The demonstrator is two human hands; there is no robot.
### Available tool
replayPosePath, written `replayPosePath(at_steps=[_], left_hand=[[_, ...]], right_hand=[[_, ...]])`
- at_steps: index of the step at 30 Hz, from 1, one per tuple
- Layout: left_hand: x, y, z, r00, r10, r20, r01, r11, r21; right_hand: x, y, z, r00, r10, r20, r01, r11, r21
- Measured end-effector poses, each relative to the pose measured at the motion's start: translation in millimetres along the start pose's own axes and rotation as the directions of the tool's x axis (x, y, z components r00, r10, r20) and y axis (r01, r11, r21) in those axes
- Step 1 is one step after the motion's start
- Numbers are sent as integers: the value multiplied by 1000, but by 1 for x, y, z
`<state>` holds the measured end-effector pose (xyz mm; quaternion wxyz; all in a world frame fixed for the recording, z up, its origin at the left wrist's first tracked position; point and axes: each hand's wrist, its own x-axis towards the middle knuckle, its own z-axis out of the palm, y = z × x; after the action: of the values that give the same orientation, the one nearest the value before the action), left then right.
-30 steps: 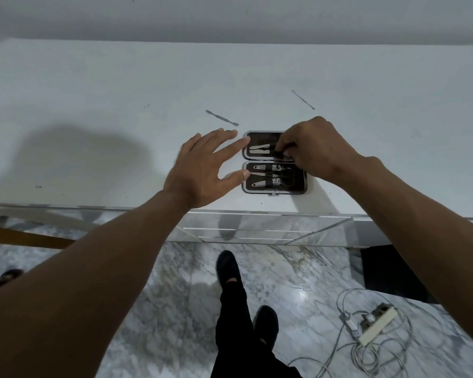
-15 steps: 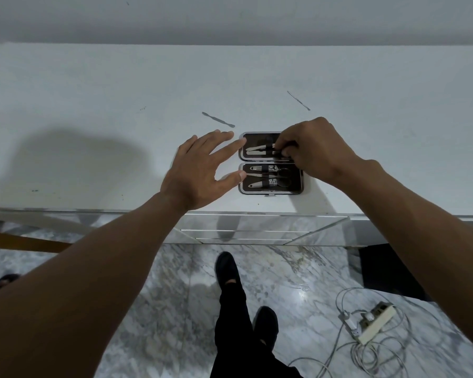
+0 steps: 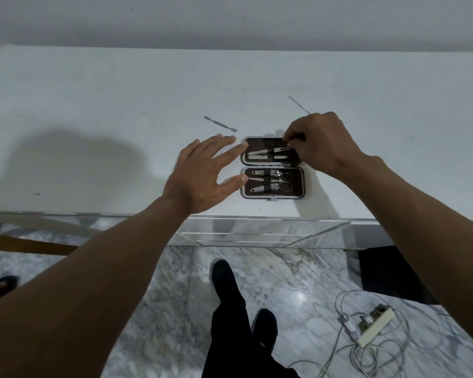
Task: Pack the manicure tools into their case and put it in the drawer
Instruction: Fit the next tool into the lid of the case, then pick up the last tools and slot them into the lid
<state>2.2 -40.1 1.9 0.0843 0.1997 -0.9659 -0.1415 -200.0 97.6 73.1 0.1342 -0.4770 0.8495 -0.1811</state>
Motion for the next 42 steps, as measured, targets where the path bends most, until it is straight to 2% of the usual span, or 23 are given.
replayPosePath(at_steps=[9, 19, 23, 27, 34, 42], left_hand=[[1, 4, -5, 1000, -4, 15, 4, 1000, 20], [2, 1, -6, 999, -7, 39, 5, 999, 47], [2, 2, -7, 999, 2, 46, -6, 997, 82], [2, 2, -7, 999, 5, 47, -7, 999, 45], [3, 2, -8, 999, 3, 55, -5, 1000, 27], [3, 3, -8, 998, -5, 62, 5, 1000, -4]], right_hand=[[43, -36, 4, 1000, -16, -23, 16, 1000, 0], [101, -93, 39, 983, 6, 181, 16, 992, -123], [109, -98, 46, 984, 14, 177, 21, 981, -192], [115, -97, 45, 989, 47, 140, -14, 973, -230], [118, -96, 32, 969, 152, 197, -104, 967, -233], [118, -95, 31, 969, 117, 219, -60, 966, -250]])
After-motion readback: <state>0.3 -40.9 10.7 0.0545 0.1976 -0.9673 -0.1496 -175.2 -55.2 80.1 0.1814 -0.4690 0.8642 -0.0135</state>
